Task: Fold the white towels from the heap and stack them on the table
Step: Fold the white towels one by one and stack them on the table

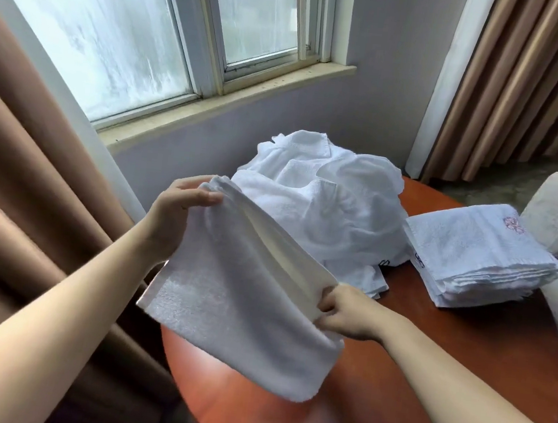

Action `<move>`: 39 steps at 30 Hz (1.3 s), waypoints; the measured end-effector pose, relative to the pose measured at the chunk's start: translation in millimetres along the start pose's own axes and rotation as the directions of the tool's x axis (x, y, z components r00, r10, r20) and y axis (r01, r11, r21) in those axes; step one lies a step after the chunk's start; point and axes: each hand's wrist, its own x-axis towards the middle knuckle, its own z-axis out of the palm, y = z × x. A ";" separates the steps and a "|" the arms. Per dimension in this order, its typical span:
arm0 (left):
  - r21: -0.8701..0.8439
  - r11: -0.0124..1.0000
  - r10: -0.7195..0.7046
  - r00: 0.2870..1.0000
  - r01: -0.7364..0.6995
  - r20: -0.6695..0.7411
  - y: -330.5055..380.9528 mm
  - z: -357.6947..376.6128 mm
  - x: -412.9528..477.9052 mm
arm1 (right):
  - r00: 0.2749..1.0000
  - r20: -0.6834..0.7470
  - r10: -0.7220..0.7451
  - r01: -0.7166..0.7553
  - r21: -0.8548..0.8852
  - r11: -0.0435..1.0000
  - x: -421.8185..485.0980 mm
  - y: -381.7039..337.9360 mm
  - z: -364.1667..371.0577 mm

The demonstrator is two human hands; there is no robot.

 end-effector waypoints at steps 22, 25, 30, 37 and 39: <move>-0.009 0.995 -0.093 0.957 0.094 -0.273 -73.2 -27.7 1.1 | 0.994 -0.067 -0.086 0.039 -0.523 0.851 -26.6 58.0 -39.1; -0.030 0.996 -0.094 0.950 0.089 -0.299 -75.8 -27.5 0.8 | 0.970 -0.212 -0.123 0.057 -0.290 0.955 -29.1 65.2 -39.6; -0.061 0.996 -0.069 0.974 0.057 -0.217 -72.1 -14.2 4.3 | 0.942 -0.332 -0.055 0.077 0.053 0.996 -32.1 75.3 -34.8; -0.109 0.993 -0.074 0.982 0.055 -0.175 -62.4 -2.4 11.6 | 0.919 -0.268 0.288 -0.181 0.360 0.915 -32.0 82.4 1.1; -0.120 0.992 -0.060 0.988 0.043 -0.141 -60.3 2.5 13.2 | 0.910 -0.169 0.379 -0.272 0.447 0.852 -23.8 77.9 20.4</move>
